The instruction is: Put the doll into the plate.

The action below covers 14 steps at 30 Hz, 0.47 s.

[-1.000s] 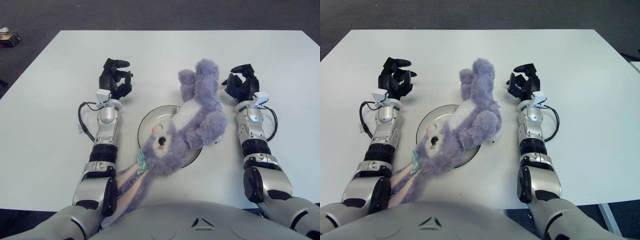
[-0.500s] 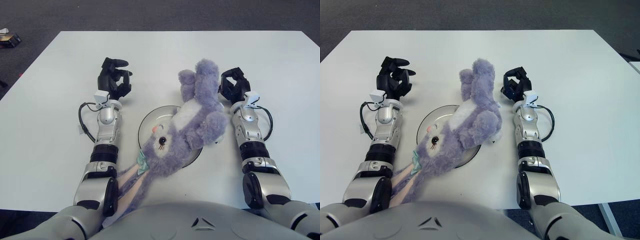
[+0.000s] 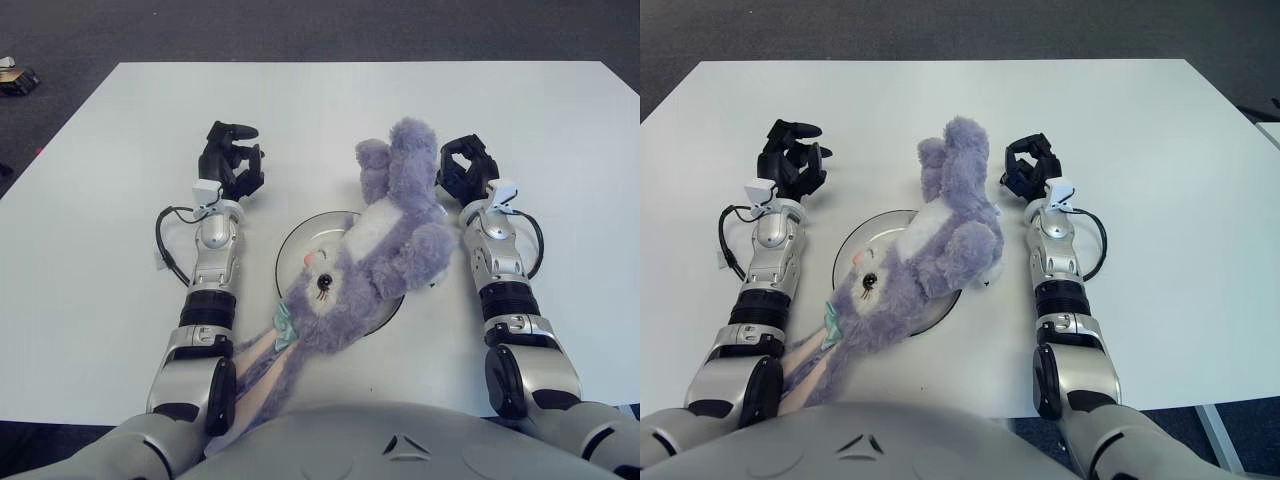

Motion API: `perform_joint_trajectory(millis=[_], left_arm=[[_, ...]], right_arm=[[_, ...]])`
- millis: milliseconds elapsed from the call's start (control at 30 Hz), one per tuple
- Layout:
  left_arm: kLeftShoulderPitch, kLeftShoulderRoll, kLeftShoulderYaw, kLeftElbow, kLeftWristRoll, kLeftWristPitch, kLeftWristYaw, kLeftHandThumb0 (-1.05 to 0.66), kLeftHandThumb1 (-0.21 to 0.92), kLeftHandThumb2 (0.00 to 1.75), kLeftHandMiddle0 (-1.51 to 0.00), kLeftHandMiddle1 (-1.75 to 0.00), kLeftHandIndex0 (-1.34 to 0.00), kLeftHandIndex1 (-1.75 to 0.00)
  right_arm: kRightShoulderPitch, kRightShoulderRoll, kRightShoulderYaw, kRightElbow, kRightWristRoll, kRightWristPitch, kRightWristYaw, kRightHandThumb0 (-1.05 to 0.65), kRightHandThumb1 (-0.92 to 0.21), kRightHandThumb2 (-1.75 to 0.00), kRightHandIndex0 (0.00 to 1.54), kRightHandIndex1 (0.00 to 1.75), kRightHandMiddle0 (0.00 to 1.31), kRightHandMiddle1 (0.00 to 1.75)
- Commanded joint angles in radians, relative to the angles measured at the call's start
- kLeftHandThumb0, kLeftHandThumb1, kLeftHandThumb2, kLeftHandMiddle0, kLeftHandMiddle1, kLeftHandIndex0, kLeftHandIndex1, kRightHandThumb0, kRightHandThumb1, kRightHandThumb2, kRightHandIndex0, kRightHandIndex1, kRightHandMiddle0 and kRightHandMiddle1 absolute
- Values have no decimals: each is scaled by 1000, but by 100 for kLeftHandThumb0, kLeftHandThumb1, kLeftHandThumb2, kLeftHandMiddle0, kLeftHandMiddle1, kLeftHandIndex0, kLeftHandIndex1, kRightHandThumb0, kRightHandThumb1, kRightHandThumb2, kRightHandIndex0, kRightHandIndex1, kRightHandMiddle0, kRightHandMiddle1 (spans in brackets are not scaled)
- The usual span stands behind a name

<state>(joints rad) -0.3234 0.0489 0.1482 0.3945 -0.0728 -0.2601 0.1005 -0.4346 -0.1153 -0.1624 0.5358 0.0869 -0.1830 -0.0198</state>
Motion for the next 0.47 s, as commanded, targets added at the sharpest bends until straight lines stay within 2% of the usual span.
perform_joint_trajectory(millis=[0,433], left_arm=[[75,-20,-9,12,-5,32,-14,-31,88,40,-80,-160,-39,-155],[75,-12,-15,-5,-8,78,-41,-35,92,35,-86,-160,-39,-156]], right_arm=[[50,5,4,39,-10,42,-5,-37,-76,-73,72,175,30,175],[43,4,10,58,-26,39,-16,-37,-76,-73,72,175,30,175]])
